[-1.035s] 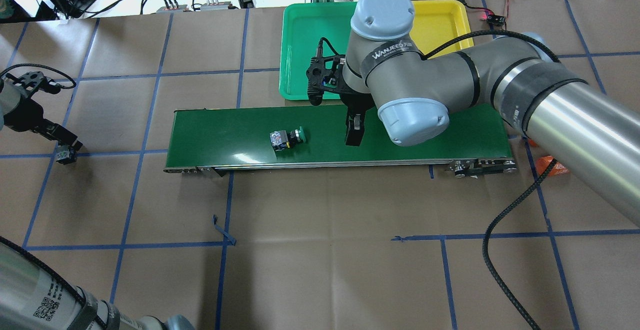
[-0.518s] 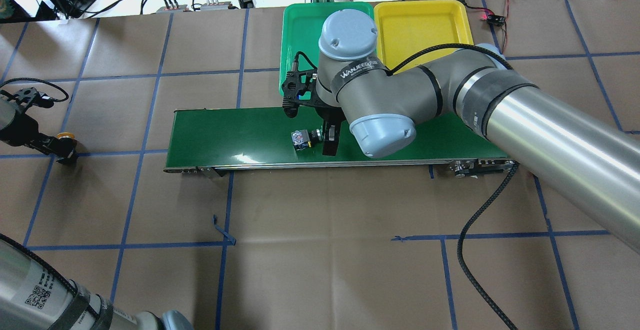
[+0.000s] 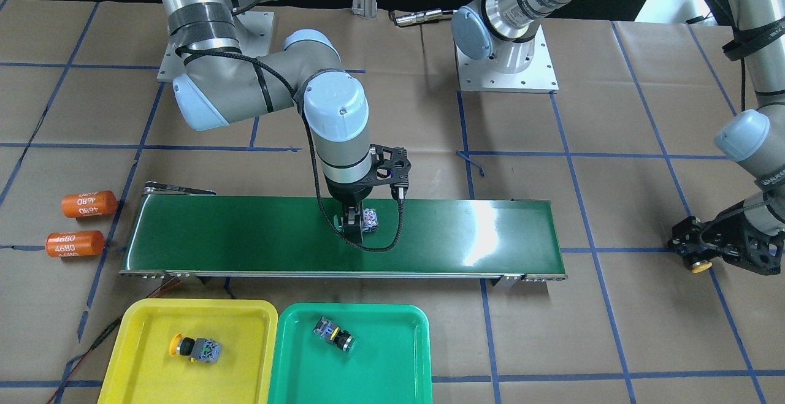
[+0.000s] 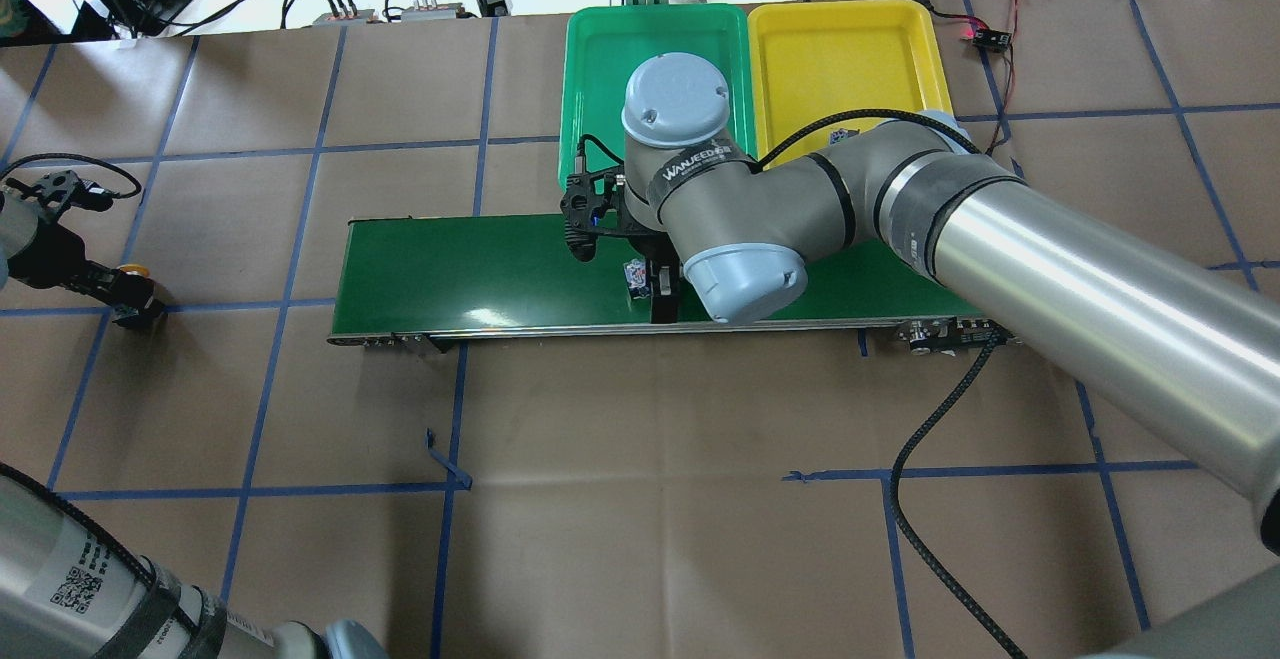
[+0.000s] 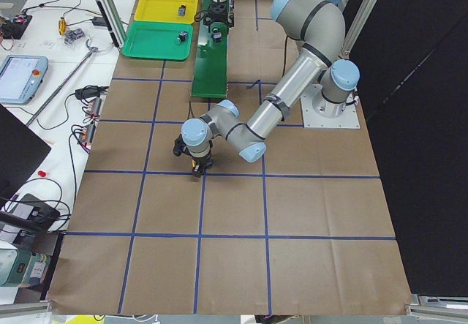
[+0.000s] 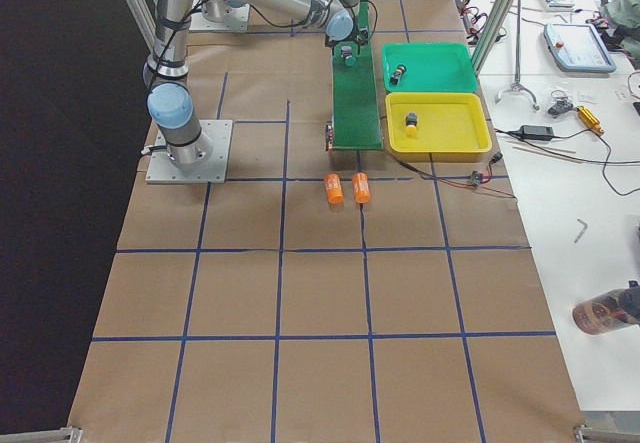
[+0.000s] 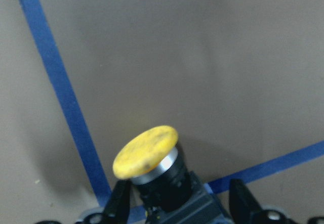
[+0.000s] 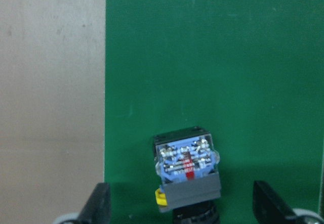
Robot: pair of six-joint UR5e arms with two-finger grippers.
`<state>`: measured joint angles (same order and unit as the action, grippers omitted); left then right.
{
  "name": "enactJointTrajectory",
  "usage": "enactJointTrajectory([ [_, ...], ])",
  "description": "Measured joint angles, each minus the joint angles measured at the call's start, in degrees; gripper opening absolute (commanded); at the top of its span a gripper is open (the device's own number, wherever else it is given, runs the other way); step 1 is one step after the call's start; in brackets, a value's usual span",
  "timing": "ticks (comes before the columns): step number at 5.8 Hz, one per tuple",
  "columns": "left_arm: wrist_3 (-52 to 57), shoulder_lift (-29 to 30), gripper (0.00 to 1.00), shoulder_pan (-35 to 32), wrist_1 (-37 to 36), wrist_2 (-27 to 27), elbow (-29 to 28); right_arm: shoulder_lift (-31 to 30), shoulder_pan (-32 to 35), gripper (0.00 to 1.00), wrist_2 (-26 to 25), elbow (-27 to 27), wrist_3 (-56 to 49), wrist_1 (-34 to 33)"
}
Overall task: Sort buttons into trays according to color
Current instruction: 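Grasp the green-capped button on the conveyor with the right gripper and lift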
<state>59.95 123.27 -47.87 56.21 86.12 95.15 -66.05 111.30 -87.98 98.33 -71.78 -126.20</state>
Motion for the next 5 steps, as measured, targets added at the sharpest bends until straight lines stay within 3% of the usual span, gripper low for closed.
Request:
enactJointTrajectory([
  [1,0.1,-0.4,0.01,0.1,0.1,-0.3,0.0,0.0,-0.9,1.0,-1.4,0.5,-2.3,0.0],
  [3,1.7,-1.8,0.0,-0.1,0.7,-0.4,0.0,-0.5,-3.8,0.37,-2.2,2.6,-2.8,0.0],
  [4,4.8,-3.1,0.0,-0.5,1.7,-1.2,0.1,-0.6,-5.2,0.15,-3.6,2.9,-3.0,0.1],
  [5,9.1,-5.5,0.01,-2.6,3.5,-2.3,0.7,-0.9,-6.3,0.09,-5.7,2.9,-3.3,0.2],
])
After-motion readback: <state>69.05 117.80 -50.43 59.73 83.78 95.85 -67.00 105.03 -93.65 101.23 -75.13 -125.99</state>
